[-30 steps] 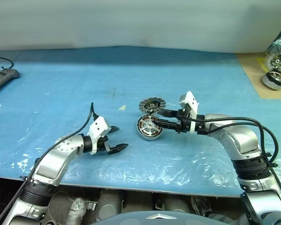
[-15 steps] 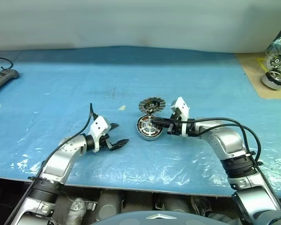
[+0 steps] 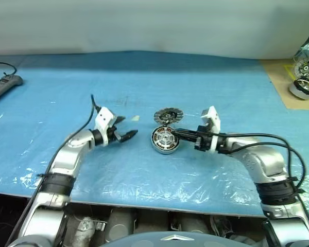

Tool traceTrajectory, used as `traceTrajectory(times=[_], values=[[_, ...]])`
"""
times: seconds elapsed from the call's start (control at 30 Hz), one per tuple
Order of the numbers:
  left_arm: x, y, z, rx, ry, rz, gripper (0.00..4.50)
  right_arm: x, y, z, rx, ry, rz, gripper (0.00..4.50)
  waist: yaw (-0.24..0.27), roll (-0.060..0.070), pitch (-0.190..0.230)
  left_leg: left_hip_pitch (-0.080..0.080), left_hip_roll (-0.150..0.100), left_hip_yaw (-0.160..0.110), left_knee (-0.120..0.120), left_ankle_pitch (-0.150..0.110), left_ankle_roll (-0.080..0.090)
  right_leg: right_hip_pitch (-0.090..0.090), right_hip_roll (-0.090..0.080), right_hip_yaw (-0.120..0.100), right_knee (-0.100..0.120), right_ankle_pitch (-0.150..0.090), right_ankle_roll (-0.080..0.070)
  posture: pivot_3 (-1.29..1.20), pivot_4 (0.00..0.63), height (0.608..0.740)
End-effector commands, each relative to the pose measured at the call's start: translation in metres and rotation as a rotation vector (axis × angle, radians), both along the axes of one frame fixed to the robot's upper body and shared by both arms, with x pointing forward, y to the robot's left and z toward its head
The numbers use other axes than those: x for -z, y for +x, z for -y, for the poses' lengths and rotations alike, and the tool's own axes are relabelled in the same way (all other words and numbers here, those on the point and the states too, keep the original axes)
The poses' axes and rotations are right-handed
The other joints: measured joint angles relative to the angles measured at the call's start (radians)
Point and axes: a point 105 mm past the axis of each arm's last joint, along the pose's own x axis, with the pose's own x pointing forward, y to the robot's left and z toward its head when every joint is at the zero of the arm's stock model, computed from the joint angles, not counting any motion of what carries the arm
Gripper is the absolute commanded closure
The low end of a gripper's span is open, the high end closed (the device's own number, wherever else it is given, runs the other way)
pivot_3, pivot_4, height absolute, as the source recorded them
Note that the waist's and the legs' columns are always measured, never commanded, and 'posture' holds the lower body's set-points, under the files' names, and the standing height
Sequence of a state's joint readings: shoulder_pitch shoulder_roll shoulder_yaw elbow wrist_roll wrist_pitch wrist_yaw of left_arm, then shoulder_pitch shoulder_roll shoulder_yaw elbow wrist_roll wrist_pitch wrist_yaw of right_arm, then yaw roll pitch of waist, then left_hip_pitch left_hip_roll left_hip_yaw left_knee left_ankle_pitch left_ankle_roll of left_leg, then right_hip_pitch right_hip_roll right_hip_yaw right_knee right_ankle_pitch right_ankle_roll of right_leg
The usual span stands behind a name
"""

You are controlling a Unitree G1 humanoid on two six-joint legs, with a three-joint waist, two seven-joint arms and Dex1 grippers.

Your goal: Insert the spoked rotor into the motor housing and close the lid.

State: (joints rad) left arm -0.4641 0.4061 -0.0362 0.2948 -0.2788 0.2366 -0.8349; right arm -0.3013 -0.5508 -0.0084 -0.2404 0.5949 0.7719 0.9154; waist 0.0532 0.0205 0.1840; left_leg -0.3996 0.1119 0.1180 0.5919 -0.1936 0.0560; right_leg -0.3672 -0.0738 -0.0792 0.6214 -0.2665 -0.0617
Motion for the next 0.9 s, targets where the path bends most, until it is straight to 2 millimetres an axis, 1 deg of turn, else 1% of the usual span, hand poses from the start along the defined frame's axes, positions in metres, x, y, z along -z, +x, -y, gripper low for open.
traceTrajectory(times=[0.03,0.1,0.17,0.2,0.27,0.33,0.37,0.4,0.47,0.53,0.57,0.63,0.7,0.77,0.83,0.87,0.9], values=[[-0.020,0.022,0.005,0.005,-0.064,0.047,0.00,-0.003,-0.013,0.010,0.015,-0.003,-0.010,4.47,0.004,-0.001,0.000,0.000,0.000,0.000,0.000,0.000,0.000,0.000,0.000,0.000,-0.001,0.000,0.000,0.00,0.150,0.740],[-0.024,0.036,0.015,0.017,-0.076,0.055,0.00,0.006,-0.017,0.016,0.044,-0.025,-0.037,4.47,0.011,-0.001,0.000,-0.001,0.000,0.000,0.000,0.000,0.000,0.000,0.000,0.000,-0.001,0.000,0.000,0.00,0.150,0.740],[-0.026,0.045,0.025,0.032,-0.080,0.062,0.42,0.013,-0.022,0.018,0.059,-0.040,-0.057,4.50,0.014,-0.001,0.000,-0.003,0.000,0.000,0.000,0.000,0.000,-0.002,0.000,0.000,-0.002,0.000,0.000,0.00,0.150,0.740],[-0.025,0.049,0.034,0.055,-0.077,0.056,0.60,0.018,-0.026,0.018,0.067,-0.051,-0.067,4.50,0.014,-0.001,0.000,-0.004,0.000,0.000,0.000,0.000,0.000,-0.002,0.000,0.000,-0.002,0.000,0.000,0.00,0.150,0.740],[-0.024,0.053,0.052,0.109,-0.074,0.038,1.34,0.025,-0.033,0.018,0.085,-0.060,-0.083,4.50,0.017,-0.002,0.000,-0.004,0.000,0.000,-0.001,0.000,0.000,-0.003,0.000,0.000,-0.003,0.000,0.001,0.00,0.150,0.740],[-0.027,0.055,0.066,0.148,-0.084,0.030,1.98,0.028,-0.036,0.019,0.105,-0.065,-0.091,4.50,0.017,-0.002,0.001,-0.004,0.000,0.000,-0.002,0.000,0.000,-0.003,0.000,-0.001,-0.004,0.001,0.001,0.00,0.150,0.740],[-0.029,0.056,0.072,0.164,-0.090,0.029,2.41,0.030,-0.038,0.020,0.115,-0.068,-0.094,4.50,0.017,-0.003,0.001,-0.004,0.000,0.000,-0.003,0.000,0.000,-0.003,0.000,-0.001,-0.005,0.001,0.002,0.00,0.150,0.740],[-0.034,0.056,0.081,0.188,-0.108,0.031,2.71,0.032,-0.039,0.021,0.127,-0.074,-0.100,4.50,0.017,-0.003,0.001,-0.004,0.000,0.000,-0.003,0.000,0.000,-0.002,0.000,-0.001,-0.006,0.001,0.002,0.00,0.150,0.740],[-0.049,0.053,0.099,0.275,-0.153,0.032,3.48,0.036,-0.042,0.025,0.149,-0.089,-0.110,4.50,0.018,-0.005,0.002,-0.005,0.000,0.000,-0.004,0.000,0.000,-0.002,0.000,-0.001,-0.008,0.002,0.003,0.00,0.150,0.740],[-0.063,0.053,0.111,0.323,-0.177,0.033,4.22,0.040,-0.043,0.030,0.175,-0.105,-0.120,4.50,0.018,-0.006,0.003,-0.005,0.000,0.000,-0.005,0.000,0.000,-0.002,0.000,-0.001,-0.009,0.002,0.003,0.00,0.150,0.740],[-0.068,0.054,0.113,0.328,-0.185,0.028,4.45,0.042,-0.043,0.031,0.184,-0.112,-0.123,4.50,0.018,-0.006,0.003,-0.005,0.000,0.000,-0.006,0.000,0.000,-0.002,0.000,-0.001,-0.010,0.002,0.004,0.00,0.150,0.740],[-0.077,0.055,0.119,0.348,-0.176,0.008,4.45,0.044,-0.046,0.035,0.205,-0.115,-0.129,4.50,0.016,-0.006,0.003,-0.005,0.000,0.000,-0.008,0.000,0.000,-0.002,0.000,-0.001,-0.012,0.002,0.004,0.00,0.150,0.740],[-0.080,0.054,0.123,0.379,-0.138,-0.007,4.45,0.047,-0.051,0.037,0.221,-0.120,-0.136,4.50,0.017,-0.006,0.003,-0.004,0.000,0.000,-0.011,0.000,0.000,-0.002,0.000,-0.002,-0.013,0.004,0.007,0.00,0.150,0.740],[-0.082,0.045,0.131,0.469,-0.102,-0.015,4.45,0.050,-0.057,0.037,0.232,-0.124,-0.145,4.50,0.017,-0.006,0.003,-0.004,-0.001,0.000,-0.013,0.000,0.000,-0.002,0.000,-0.002,-0.013,0.004,0.008,0.00,0.150,0.740],[-0.076,0.034,0.137,0.576,-0.023,-0.012,4.45,0.052,-0.062,0.038,0.240,-0.132,-0.150,4.50,0.017,-0.006,0.003,-0.004,-0.001,0.000,-0.014,0.000,0.000,-0.003,0.000,-0.002,-0.014,0.005,0.008,0.00,0.150,0.740],[-0.070,0.029,0.138,0.625,0.025,-0.012,4.45,0.053,-0.064,0.038,0.242,-0.136,-0.152,4.50,0.017,-0.006,0.003,-0.004,-0.001,0.000,-0.014,0.000,0.000,-0.003,0.000,-0.002,-0.014,0.005,0.008,0.00,0.150,0.740],[-0.060,0.021,0.139,0.690,0.098,-0.011,4.45,0.054,-0.067,0.039,0.246,-0.139,-0.154,4.50,0.017,-0.006,0.003,-0.004,-0.001,0.000,-0.014,0.000,0.000,-0.003,0.000,-0.002,-0.014,0.005,0.008,0.00,0.150,0.740]])
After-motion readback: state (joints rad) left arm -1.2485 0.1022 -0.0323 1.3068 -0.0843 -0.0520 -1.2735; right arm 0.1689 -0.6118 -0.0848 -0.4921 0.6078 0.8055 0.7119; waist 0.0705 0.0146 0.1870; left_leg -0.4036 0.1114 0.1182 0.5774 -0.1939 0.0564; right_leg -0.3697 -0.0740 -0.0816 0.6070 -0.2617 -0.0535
